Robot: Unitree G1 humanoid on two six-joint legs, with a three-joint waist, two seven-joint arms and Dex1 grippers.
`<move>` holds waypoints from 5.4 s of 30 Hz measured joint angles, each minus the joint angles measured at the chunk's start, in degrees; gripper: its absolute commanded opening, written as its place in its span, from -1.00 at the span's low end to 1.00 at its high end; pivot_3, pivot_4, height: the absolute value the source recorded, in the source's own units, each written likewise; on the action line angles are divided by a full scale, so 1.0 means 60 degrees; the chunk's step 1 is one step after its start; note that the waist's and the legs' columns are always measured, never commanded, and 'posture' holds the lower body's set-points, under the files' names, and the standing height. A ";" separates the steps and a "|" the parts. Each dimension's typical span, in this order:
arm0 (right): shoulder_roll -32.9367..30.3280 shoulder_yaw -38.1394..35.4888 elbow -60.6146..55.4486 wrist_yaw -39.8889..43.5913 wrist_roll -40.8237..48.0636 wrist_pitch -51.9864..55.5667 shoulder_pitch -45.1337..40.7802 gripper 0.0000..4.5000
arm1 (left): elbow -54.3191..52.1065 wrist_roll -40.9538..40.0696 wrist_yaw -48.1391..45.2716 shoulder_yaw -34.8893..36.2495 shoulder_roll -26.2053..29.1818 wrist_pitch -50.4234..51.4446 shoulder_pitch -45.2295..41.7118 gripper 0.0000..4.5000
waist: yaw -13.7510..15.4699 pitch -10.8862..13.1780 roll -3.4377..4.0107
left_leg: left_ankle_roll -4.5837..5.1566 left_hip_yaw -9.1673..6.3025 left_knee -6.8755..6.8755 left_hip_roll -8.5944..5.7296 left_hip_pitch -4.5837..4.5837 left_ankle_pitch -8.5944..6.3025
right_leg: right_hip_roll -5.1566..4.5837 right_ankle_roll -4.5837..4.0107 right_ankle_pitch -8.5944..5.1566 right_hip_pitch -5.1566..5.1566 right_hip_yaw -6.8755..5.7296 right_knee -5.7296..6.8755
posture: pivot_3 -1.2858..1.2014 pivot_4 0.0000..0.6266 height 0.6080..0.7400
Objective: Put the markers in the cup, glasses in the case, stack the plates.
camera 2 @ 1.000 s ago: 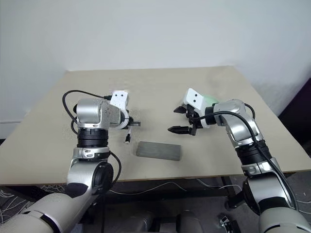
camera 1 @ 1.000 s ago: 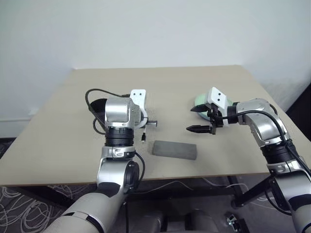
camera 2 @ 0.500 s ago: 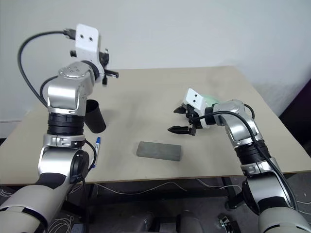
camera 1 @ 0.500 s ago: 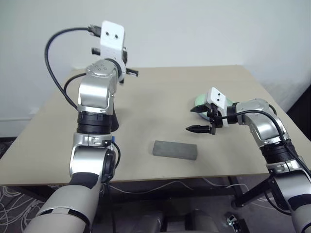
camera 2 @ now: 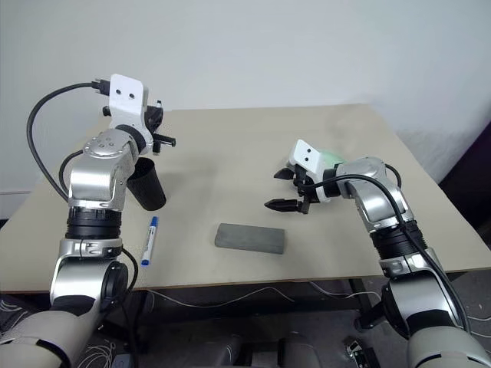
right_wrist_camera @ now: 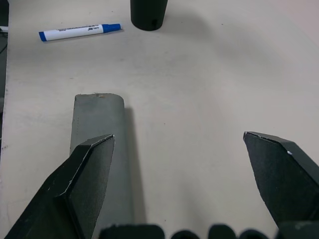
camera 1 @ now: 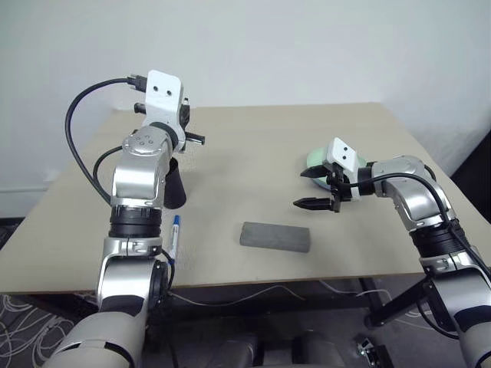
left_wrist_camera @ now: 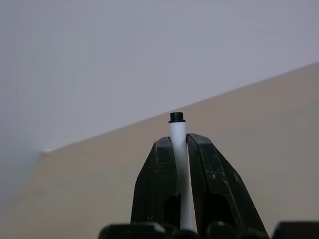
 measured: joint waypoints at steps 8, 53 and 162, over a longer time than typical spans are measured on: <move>0.0003 0.0029 0.0002 0.0002 -0.0001 -0.0048 -0.0003 1.00 | -0.0001 0.0003 0.0013 0.0188 0.0324 -0.0332 0.0185 -0.96 | 0.0006 0.0000 0.0001 | 0.0001 0.0000 0.0000 0.0000 0.0003 0.0000 | 0.0004 -0.0001 0.0000 0.0001 -0.0001 0.0000 | 0.03 -1.00 1.00; 0.0004 0.0090 0.0041 0.0018 0.0002 -0.0135 -0.0137 1.00 | 0.1440 -0.0031 0.0154 0.0194 0.0431 -0.3001 0.2244 0.00 | 0.0024 -0.0002 0.0000 | 0.0022 0.0005 0.0001 0.0023 0.0005 -0.0014 | 0.0028 -0.0023 0.0014 0.0001 -0.0003 -0.0001 | 0.03 -1.00 1.00; 0.0274 0.0192 0.0269 0.0148 -0.0036 -0.0311 -0.0235 1.00 | -0.2871 -0.1032 0.1361 0.0850 -0.0271 0.9600 0.2696 0.38 | -0.0005 0.0002 0.0000 | -0.0033 0.0003 -0.0004 0.0076 0.0011 -0.0004 | 0.0071 -0.0011 0.0006 -0.0001 -0.0001 -0.0004 | 0.03 -1.00 1.00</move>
